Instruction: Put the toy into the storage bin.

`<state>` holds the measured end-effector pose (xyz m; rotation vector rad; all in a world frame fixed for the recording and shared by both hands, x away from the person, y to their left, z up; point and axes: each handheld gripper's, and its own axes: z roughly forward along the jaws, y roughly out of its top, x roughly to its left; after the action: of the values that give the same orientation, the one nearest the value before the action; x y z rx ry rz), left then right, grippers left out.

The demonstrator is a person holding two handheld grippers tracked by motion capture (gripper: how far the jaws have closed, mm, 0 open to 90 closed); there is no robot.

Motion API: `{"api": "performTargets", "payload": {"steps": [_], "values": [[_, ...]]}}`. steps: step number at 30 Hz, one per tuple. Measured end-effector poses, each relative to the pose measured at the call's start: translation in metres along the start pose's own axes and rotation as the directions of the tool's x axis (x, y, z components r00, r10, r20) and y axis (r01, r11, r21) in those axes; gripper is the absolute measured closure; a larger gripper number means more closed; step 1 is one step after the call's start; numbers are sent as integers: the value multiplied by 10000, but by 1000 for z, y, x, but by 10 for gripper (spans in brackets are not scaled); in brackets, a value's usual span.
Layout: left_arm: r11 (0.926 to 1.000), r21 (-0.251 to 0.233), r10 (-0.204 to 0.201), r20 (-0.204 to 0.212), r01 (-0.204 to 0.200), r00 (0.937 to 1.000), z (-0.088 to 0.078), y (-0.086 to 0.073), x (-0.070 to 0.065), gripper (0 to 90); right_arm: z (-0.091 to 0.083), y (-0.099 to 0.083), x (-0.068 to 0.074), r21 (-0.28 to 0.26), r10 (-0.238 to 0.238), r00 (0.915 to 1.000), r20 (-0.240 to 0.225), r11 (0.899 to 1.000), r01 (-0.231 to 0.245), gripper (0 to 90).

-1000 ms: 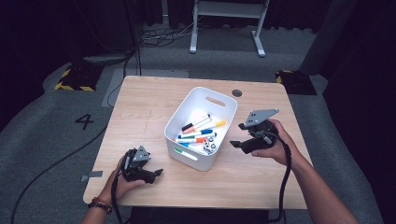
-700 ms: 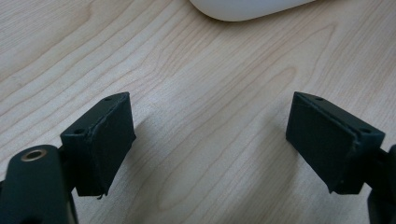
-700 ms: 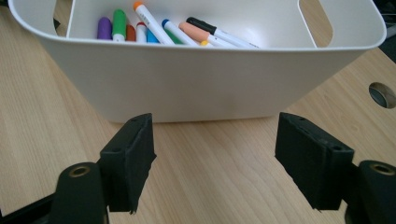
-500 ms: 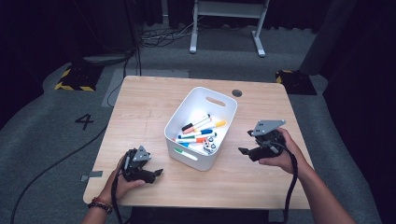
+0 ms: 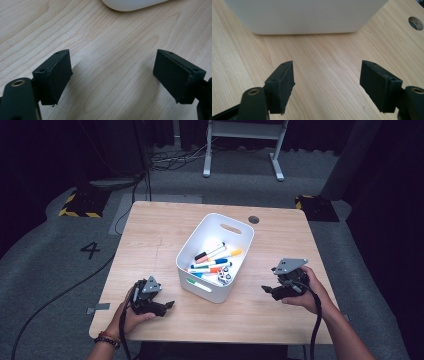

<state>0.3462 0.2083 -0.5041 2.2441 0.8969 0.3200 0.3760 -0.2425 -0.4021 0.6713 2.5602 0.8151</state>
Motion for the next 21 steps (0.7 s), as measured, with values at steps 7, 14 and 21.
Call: {"api": "performTargets", "payload": {"steps": [7,14,21], "values": [[10000,0,-4,7,4,10000,0,0,0,154,6,-16,0,248,249,9995,200,9994,-254,281],[10000,0,-1,4,1,10000,0,0,0,154,12,-33,-2,309,426,9987,287,9986,-435,279],[10000,2,-2,4,2,10000,0,0,0,155,14,-51,-6,315,805,9963,286,9962,-814,277]]}}
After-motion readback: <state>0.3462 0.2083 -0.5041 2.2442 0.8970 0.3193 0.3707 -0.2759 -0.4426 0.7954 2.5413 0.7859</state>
